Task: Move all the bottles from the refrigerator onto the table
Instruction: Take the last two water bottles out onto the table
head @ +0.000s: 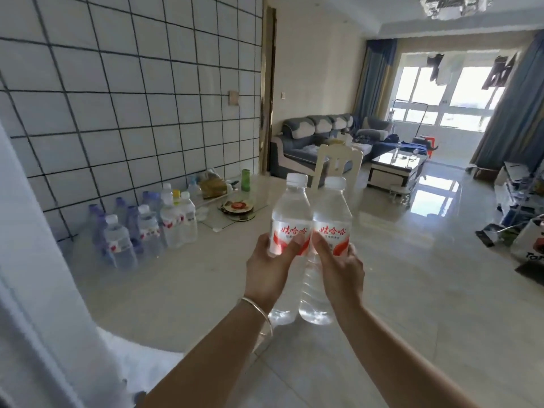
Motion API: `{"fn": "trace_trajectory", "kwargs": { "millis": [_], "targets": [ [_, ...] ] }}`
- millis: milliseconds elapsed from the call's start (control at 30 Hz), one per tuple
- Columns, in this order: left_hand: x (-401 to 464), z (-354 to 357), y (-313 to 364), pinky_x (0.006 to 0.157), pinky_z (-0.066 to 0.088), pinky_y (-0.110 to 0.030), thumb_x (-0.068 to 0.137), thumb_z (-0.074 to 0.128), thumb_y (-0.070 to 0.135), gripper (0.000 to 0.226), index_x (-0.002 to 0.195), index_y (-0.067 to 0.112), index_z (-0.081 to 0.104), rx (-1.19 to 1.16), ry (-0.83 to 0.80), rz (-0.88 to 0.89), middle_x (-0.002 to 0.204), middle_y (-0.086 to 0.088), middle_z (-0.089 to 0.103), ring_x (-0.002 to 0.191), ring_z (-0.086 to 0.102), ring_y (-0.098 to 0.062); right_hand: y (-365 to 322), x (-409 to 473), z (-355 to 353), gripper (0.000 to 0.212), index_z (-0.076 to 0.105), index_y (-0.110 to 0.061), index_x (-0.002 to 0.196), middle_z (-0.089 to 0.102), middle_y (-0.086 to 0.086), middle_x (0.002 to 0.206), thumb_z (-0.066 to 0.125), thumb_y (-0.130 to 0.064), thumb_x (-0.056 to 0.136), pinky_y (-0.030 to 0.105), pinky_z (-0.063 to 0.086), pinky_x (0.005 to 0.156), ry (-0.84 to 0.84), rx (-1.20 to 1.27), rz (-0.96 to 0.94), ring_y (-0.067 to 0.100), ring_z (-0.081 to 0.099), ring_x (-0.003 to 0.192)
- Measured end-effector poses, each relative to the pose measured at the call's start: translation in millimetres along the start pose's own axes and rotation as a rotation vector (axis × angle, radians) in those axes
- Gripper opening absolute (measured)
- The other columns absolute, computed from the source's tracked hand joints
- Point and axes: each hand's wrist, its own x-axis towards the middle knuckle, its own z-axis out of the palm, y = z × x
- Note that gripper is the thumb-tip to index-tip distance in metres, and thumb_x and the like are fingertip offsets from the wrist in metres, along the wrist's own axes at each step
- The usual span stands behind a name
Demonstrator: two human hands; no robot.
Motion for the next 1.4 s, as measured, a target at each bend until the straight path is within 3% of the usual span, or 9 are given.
{"fn": "trace_trajectory", "kwargs": {
  "millis": [100, 233, 367, 700, 833, 933, 1100, 1300, 1400],
  "targets": [
    [48.2, -1.1, -17.8, 0.087, 0.054, -0.036, 0.051, 0.061, 0.076, 0.069, 0.103, 0.030, 0.063, 0.027, 0.099, -0.003, 0.095, 0.009, 0.073, 0.089, 0.069, -0.010, 15.3, 46.8, 34.5, 0.043, 0.059, -0.020, 0.101, 0.067, -0.001, 0.091, 0.069, -0.050, 0.072, 0.028, 0.048, 0.069, -0.104, 0.038, -0.002, 0.020, 0.065, 0.086],
    [110.3, -11.3, -37.7, 0.086, 0.055, -0.036, 0.052, 0.061, 0.077, 0.075, 0.108, 0.027, 0.063, 0.052, 0.235, -0.005, 0.098, 0.006, 0.073, 0.090, 0.069, -0.010, 29.6, 104.9, 90.0, 0.067, 0.061, -0.023, 0.096, 0.070, -0.002, 0.091, 0.067, -0.072, 0.050, 0.035, 0.055, 0.076, -0.291, 0.088, -0.006, 0.018, 0.068, 0.083],
    [159.0, -32.1, -55.4, 0.085, 0.057, -0.035, 0.053, 0.067, 0.073, 0.075, 0.110, 0.024, 0.063, 0.047, 0.356, -0.020, 0.101, 0.002, 0.073, 0.092, 0.070, -0.013, 43.9, 150.1, 146.9, 0.051, 0.059, -0.028, 0.089, 0.070, -0.005, 0.088, 0.069, -0.066, 0.057, 0.040, 0.056, 0.079, -0.507, 0.088, 0.009, 0.015, 0.069, 0.082],
    [215.4, -131.2, -113.5, 0.070, 0.053, -0.015, 0.078, 0.072, 0.015, 0.038, 0.114, 0.020, 0.061, 0.011, 0.517, -0.097, 0.108, -0.004, 0.072, 0.090, 0.070, -0.008, 92.8, 163.7, 299.9, 0.064, 0.059, -0.026, 0.111, 0.073, -0.003, 0.099, 0.075, -0.058, 0.058, 0.040, 0.055, 0.087, -0.992, 0.169, 0.148, 0.014, 0.070, 0.092],
    [237.7, -178.1, -145.1, 0.080, 0.057, -0.025, 0.066, 0.082, 0.027, 0.056, 0.117, 0.016, 0.059, -0.007, 0.638, -0.133, 0.109, -0.007, 0.071, 0.098, 0.069, -0.018, 112.1, 158.7, 361.6, 0.062, 0.061, -0.023, 0.107, 0.074, -0.001, 0.097, 0.080, -0.055, 0.058, 0.041, 0.055, 0.085, -1.075, 0.190, 0.192, 0.017, 0.070, 0.092],
    [252.3, -207.8, -161.5, 0.072, 0.054, -0.019, 0.070, 0.080, 0.023, 0.053, 0.118, 0.014, 0.058, -0.009, 0.680, -0.159, 0.109, -0.008, 0.071, 0.099, 0.068, -0.019, 123.8, 154.2, 400.7, 0.067, 0.060, -0.021, 0.108, 0.073, 0.002, 0.097, 0.079, -0.056, 0.054, 0.042, 0.055, 0.083, -1.129, 0.180, 0.205, 0.019, 0.070, 0.093],
    [264.7, -247.6, -193.4, 0.085, 0.055, -0.029, 0.062, 0.081, 0.034, 0.071, 0.124, 0.016, 0.053, -0.018, 0.730, -0.174, 0.114, -0.006, 0.068, 0.104, 0.067, -0.018, 148.1, 151.8, 452.0, 0.062, 0.053, -0.012, 0.111, 0.070, 0.008, 0.099, 0.079, -0.034, 0.059, 0.026, 0.054, 0.072, -1.243, 0.180, 0.232, 0.014, 0.069, 0.086],
    [276.8, -281.0, -225.9, 0.083, 0.056, -0.030, 0.062, 0.085, 0.012, 0.064, 0.116, 0.011, 0.051, 0.033, 0.817, -0.242, 0.112, -0.012, 0.066, 0.102, 0.066, -0.020, 180.2, 152.0, 498.4, 0.079, 0.052, -0.010, 0.114, 0.068, 0.012, 0.106, 0.085, -0.042, 0.049, 0.044, 0.056, 0.085, -1.343, 0.054, 0.239, 0.025, 0.067, 0.098],
    [282.2, -294.9, -236.4, 0.084, 0.056, -0.030, 0.051, 0.089, 0.026, 0.076, 0.116, 0.015, 0.052, 0.075, 0.833, -0.278, 0.109, -0.004, 0.067, 0.098, 0.066, -0.011, 193.5, 152.5, 518.9, 0.081, 0.051, -0.007, 0.115, 0.065, 0.018, 0.109, 0.088, -0.036, 0.049, 0.049, 0.056, 0.083, -1.380, -0.023, 0.210, 0.033, 0.065, 0.101]
  ]
}}
